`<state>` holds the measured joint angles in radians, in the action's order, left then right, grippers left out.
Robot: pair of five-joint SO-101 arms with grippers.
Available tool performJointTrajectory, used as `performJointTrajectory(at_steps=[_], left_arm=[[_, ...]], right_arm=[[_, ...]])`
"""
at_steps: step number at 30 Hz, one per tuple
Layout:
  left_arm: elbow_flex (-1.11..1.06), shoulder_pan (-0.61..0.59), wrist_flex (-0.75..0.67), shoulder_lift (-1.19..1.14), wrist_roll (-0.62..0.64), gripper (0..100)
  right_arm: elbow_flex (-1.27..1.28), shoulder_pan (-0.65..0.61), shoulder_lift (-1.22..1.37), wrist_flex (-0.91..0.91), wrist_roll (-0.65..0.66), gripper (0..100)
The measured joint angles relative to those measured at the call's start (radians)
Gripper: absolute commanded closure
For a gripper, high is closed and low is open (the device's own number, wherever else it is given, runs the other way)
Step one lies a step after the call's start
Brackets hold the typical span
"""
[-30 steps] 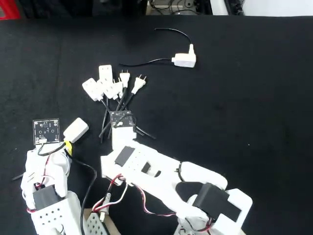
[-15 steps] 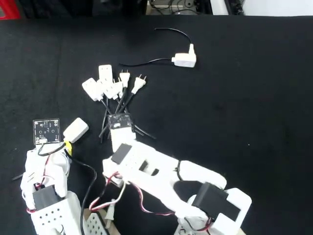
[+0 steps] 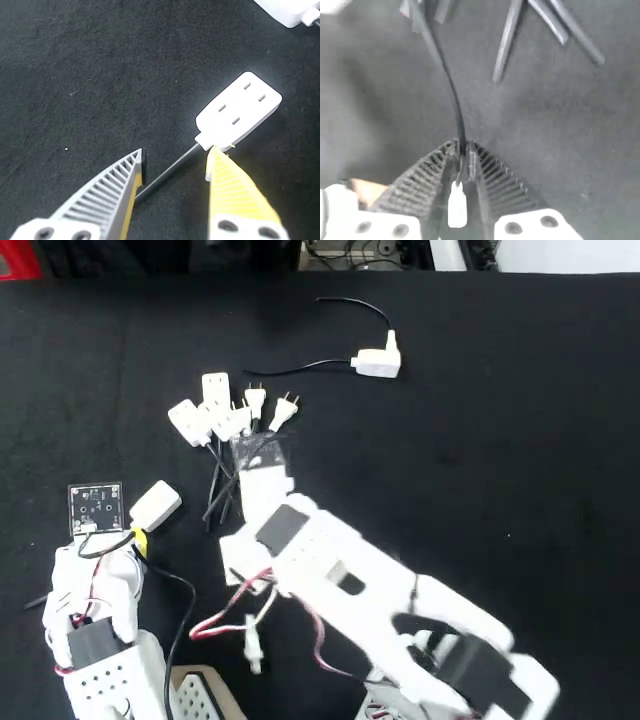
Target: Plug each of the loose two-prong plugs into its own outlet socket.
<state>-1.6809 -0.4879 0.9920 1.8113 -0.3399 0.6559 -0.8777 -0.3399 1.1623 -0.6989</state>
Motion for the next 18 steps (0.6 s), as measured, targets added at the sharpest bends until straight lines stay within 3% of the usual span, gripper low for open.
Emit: performJointTrajectory(at_steps=[9,13,18], left_arm=[[0.000,0.000,0.000,0.000,0.000,79],[0.000,0.000,0.000,0.000,0.000,79],[0.000,0.000,0.000,0.000,0.000,79]], right_arm=[[0.009,0.087,-0.052,-0.187,0.189,98.7],[0.009,0.095,0.064,-0.322,0.316,98.7],[-0.012,0.101,0.265,-0.404,0.379,98.7]])
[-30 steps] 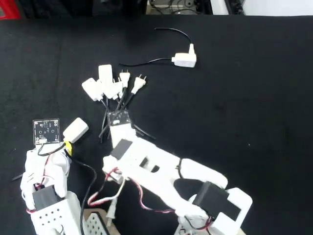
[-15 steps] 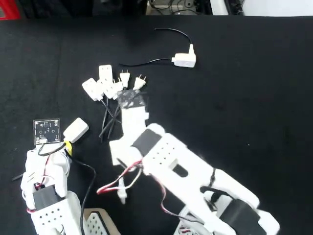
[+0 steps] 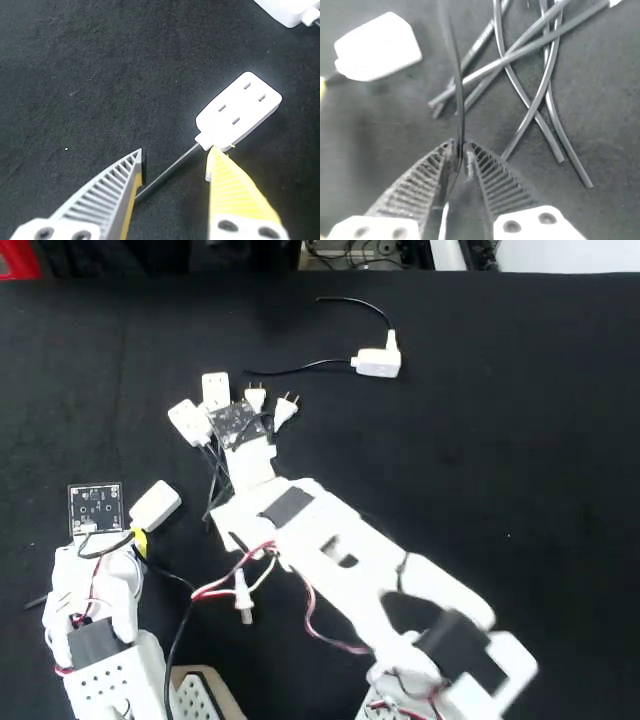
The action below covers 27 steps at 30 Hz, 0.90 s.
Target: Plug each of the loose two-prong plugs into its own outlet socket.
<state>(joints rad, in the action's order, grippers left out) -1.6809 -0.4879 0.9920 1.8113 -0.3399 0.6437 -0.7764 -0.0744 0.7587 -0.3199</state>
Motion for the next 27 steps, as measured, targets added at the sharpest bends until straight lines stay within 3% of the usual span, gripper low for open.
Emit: performJointTrajectory(at_steps=[11,18,27], left_arm=[[0.000,0.000,0.000,0.000,0.000,79],[0.000,0.000,0.000,0.000,0.000,79],[0.000,0.000,0.000,0.000,0.000,79]], right_arm=[[-0.091,-0.009,0.178,-0.011,0.009,98.3],[-0.091,-0.008,0.184,-0.006,0.009,78.3],[-0.144,-0.046,0.184,0.100,0.009,77.3]])
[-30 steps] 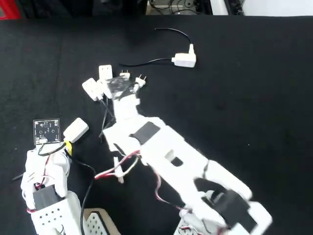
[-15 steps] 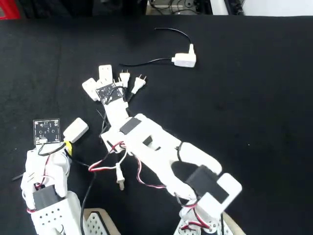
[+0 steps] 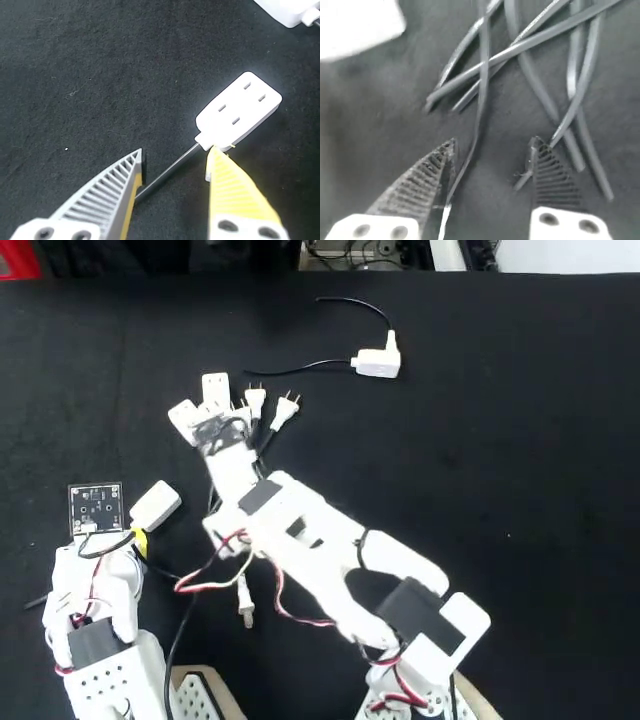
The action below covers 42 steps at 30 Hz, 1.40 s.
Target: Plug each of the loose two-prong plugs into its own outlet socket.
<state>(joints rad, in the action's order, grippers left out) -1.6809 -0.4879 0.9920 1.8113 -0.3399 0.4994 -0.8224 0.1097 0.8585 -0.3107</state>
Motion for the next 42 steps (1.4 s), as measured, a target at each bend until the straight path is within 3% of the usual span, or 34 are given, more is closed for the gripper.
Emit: performJointTrajectory(at_steps=[5,8,11,18,33,42], left_arm=[[0.000,0.000,0.000,0.000,0.000,79],[0.000,0.000,0.000,0.000,0.000,79],[0.000,0.000,0.000,0.000,0.000,79],[0.000,0.000,0.000,0.000,0.000,79],[0.000,0.005,0.000,0.000,0.000,79],[0.000,0.005,0.000,0.000,0.000,79]], right_arm=[[-0.084,-0.054,-0.038,0.233,-0.109,78.6],[-0.115,-0.057,-0.041,0.339,-0.173,86.8],[-0.117,-0.063,-0.038,0.361,-0.206,92.9],[-0.117,-0.132,0.057,0.348,-0.215,88.8],[-0.117,-0.155,0.074,0.347,-0.216,88.5],[-0.118,-0.166,0.143,0.347,-0.284,88.5]])
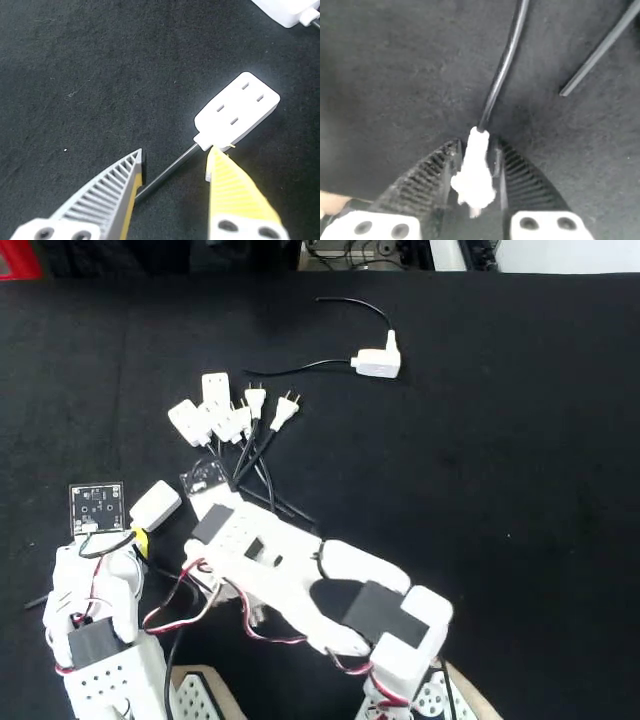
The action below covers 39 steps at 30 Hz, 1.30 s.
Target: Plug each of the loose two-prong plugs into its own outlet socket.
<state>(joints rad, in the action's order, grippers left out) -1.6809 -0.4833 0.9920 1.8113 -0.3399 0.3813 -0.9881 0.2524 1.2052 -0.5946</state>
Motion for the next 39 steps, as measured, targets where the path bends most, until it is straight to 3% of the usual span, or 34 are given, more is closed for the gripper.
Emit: performJointTrajectory(at_steps=[7,11,20,22,27,29,36,39], left_arm=[[0.000,0.000,0.000,0.000,0.000,79],[0.000,0.000,0.000,0.000,0.000,79],[0.000,0.000,0.000,0.000,0.000,79],[0.000,0.000,0.000,0.000,0.000,79],[0.000,0.000,0.000,0.000,0.000,79],[0.000,0.000,0.000,0.000,0.000,79],[0.000,0.000,0.000,0.000,0.000,79],[0.000,0.000,0.000,0.000,0.000,79]], right_arm=[[-0.061,0.000,0.063,0.008,0.000,89.0],[-0.066,0.002,0.069,0.018,0.000,96.9],[-0.184,0.000,0.080,0.213,0.002,96.2],[-0.187,-0.005,0.087,0.242,0.032,93.3],[-0.186,-0.018,0.089,0.224,0.041,73.7],[-0.166,-0.018,0.089,0.203,0.046,71.7],[-0.152,-0.018,0.089,0.235,0.066,89.2],[-0.152,-0.018,0.089,0.301,0.120,90.8]])
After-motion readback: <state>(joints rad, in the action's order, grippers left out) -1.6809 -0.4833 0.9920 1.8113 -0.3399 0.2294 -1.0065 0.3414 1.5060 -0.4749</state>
